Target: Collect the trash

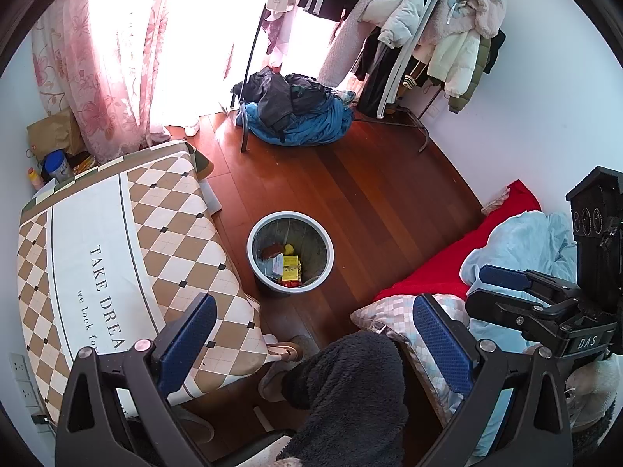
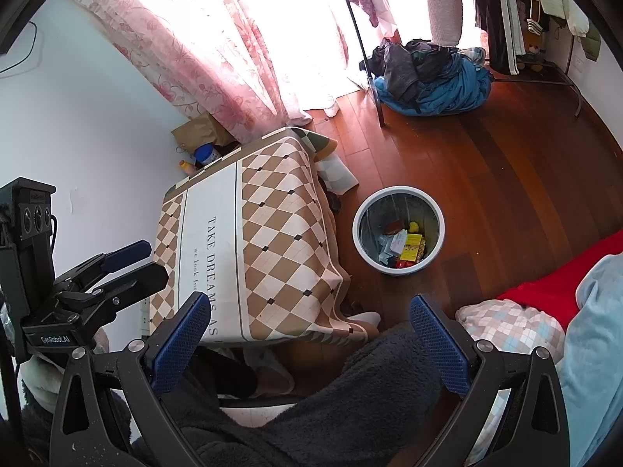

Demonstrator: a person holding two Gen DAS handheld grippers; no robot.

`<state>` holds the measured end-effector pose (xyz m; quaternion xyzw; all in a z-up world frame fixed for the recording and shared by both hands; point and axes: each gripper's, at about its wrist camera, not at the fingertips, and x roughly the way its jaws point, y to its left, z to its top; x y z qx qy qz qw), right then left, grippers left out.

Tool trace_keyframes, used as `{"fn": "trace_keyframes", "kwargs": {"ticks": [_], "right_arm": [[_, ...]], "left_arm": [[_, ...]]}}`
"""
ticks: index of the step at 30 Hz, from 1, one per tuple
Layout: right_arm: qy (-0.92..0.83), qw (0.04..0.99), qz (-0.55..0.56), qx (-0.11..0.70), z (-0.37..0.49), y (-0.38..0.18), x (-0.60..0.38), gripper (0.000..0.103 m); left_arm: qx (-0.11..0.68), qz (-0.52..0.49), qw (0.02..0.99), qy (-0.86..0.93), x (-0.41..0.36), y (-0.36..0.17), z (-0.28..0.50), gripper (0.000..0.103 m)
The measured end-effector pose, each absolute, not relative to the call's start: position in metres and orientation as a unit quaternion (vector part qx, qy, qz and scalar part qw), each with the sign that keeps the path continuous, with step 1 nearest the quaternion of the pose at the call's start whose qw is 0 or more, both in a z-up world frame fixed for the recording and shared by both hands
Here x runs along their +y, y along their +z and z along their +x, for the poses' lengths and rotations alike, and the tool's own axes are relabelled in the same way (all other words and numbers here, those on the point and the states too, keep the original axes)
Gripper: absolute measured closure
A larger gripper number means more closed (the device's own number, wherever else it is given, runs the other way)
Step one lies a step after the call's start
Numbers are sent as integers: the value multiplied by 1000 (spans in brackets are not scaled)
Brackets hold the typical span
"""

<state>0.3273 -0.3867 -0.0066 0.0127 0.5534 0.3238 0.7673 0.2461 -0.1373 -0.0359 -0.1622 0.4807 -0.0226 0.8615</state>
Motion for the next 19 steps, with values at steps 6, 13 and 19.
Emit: {"fn": "trace_keyframes", "kwargs": {"ticks": [6,13,19], "right_arm": [[324,766,11,554,327,-7,-385,0],[323,767,10,554,327,-6,-385,0],[323,766,8,555,326,-7,-381,0]], "left_arm": [[481,-162,861,-23,-137,-36,246,0],[481,-162,861,-23,-136,-36,246,0],[479,-167,862,-24,-137,-35,248,0]]}}
